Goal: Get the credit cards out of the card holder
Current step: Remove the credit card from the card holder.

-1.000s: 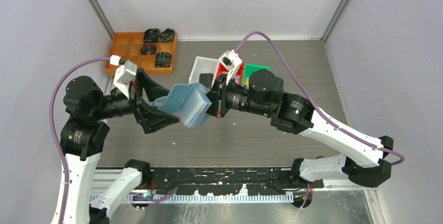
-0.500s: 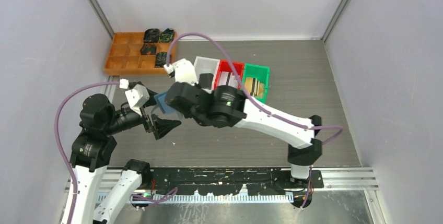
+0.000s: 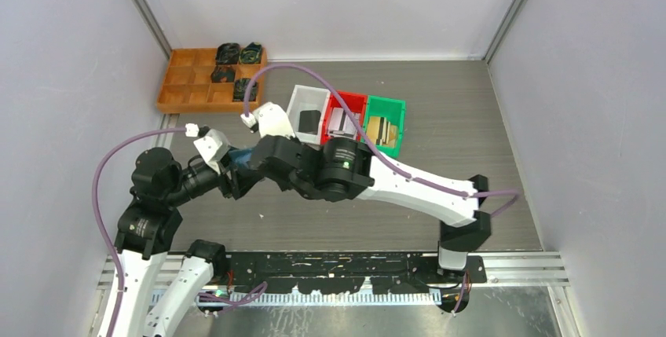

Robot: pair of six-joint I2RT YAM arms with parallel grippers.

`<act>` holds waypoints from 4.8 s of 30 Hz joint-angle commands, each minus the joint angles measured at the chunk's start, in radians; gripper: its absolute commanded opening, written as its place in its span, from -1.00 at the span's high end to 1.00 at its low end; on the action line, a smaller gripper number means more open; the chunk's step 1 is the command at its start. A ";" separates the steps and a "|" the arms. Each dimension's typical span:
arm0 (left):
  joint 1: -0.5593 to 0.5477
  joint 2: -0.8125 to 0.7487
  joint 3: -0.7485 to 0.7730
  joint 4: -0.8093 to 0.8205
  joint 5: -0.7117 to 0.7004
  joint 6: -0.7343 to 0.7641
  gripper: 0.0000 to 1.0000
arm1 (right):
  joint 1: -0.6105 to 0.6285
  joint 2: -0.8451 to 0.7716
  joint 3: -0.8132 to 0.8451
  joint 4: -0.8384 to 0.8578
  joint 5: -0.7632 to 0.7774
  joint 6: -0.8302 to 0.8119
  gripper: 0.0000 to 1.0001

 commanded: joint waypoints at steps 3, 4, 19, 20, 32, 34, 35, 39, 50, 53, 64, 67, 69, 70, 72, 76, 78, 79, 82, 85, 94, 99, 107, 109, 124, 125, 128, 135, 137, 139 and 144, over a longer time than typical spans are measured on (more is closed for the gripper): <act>-0.002 0.031 0.117 -0.039 0.166 0.035 0.23 | -0.011 -0.358 -0.390 0.373 -0.421 -0.085 0.99; -0.002 0.046 0.141 -0.065 0.247 0.022 0.25 | -0.016 -0.399 -0.433 0.410 -0.473 -0.090 0.99; -0.001 0.137 0.185 0.281 0.614 -0.650 0.18 | -0.108 -0.637 -0.672 0.687 -0.934 -0.097 0.99; -0.001 0.141 0.185 0.301 0.622 -0.680 0.20 | -0.112 -0.637 -0.674 0.693 -0.951 -0.096 0.99; -0.002 0.152 0.190 0.362 0.701 -0.781 0.65 | -0.185 -0.677 -0.737 0.759 -1.005 -0.071 0.99; -0.001 0.152 0.190 0.357 0.696 -0.776 0.48 | -0.203 -0.686 -0.748 0.773 -1.005 -0.057 0.99; -0.002 0.151 0.191 0.348 0.690 -0.767 0.22 | -0.209 -0.685 -0.748 0.774 -1.004 -0.052 0.99; -0.002 0.149 0.185 0.262 0.636 -0.696 -0.18 | -0.218 -0.652 -0.694 0.715 -0.999 -0.045 0.99; -0.002 0.174 0.229 0.069 0.442 -0.481 0.16 | -0.217 -0.617 -0.627 0.584 -0.988 -0.061 0.99; -0.001 0.179 0.230 0.094 0.503 -0.511 0.23 | -0.218 -0.636 -0.651 0.596 -0.996 -0.069 0.99; -0.002 0.187 0.184 0.254 0.633 -0.671 0.08 | -0.231 -0.610 -0.681 0.664 -1.025 -0.049 0.99; -0.001 0.180 0.173 0.253 0.635 -0.667 0.05 | -0.247 -0.605 -0.678 0.669 -1.017 -0.038 0.99; -0.001 0.173 0.165 0.250 0.634 -0.662 0.05 | -0.258 -0.604 -0.678 0.674 -1.024 -0.029 0.99; -0.001 0.170 0.162 0.247 0.633 -0.658 0.07 | -0.260 -0.604 -0.679 0.675 -1.029 -0.027 0.99; -0.001 0.171 0.162 0.244 0.634 -0.655 0.19 | -0.263 -0.601 -0.684 0.679 -1.040 -0.026 0.99; -0.001 0.178 0.164 0.246 0.639 -0.652 0.69 | -0.272 -0.604 -0.705 0.692 -1.057 -0.023 0.81; -0.001 0.184 0.166 0.239 0.637 -0.644 0.85 | -0.291 -0.611 -0.729 0.713 -1.069 -0.010 0.64; -0.001 0.187 0.168 0.224 0.631 -0.634 0.89 | -0.302 -0.618 -0.746 0.732 -1.081 0.002 0.53; -0.001 0.204 0.188 0.147 0.604 -0.567 0.91 | -0.333 -0.641 -0.790 0.781 -1.091 0.025 -0.04; 0.000 0.223 0.212 0.053 0.559 -0.483 0.95 | -0.378 -0.677 -0.821 0.793 -1.071 0.031 -0.30; 0.003 0.255 0.250 -0.141 0.255 -0.246 1.00 | -0.590 -0.820 -0.872 0.834 -1.007 0.156 -0.32; 0.005 0.246 0.232 -0.099 0.243 -0.284 1.00 | -0.591 -0.798 -0.937 0.968 -1.134 0.296 -0.24; 0.005 0.238 0.229 -0.047 0.295 -0.374 1.00 | -0.589 -0.691 -1.058 1.281 -1.272 0.521 -0.09; 0.005 0.234 0.228 -0.027 0.311 -0.402 1.00 | -0.585 -0.671 -1.067 1.318 -1.284 0.538 -0.07; 0.005 0.260 0.208 0.186 0.436 -0.657 0.94 | -0.549 -0.576 -1.087 1.411 -1.310 0.584 0.09; 0.005 0.263 0.207 0.198 0.442 -0.671 0.93 | -0.547 -0.572 -1.087 1.420 -1.311 0.588 0.11; 0.005 0.265 0.200 0.220 0.451 -0.696 0.90 | -0.540 -0.564 -1.081 1.449 -1.316 0.600 0.20; 0.004 0.264 0.202 0.217 0.456 -0.698 0.78 | -0.538 -0.579 -1.092 1.466 -1.315 0.602 0.58; 0.004 0.266 0.203 0.219 0.464 -0.701 0.74 | -0.537 -0.593 -1.110 1.475 -1.314 0.601 0.69; 0.005 0.271 0.203 0.218 0.470 -0.708 0.71 | -0.537 -0.614 -1.136 1.493 -1.310 0.603 0.77; 0.005 0.282 0.201 0.232 0.497 -0.739 0.63 | -0.539 -0.652 -1.177 1.515 -1.294 0.603 0.92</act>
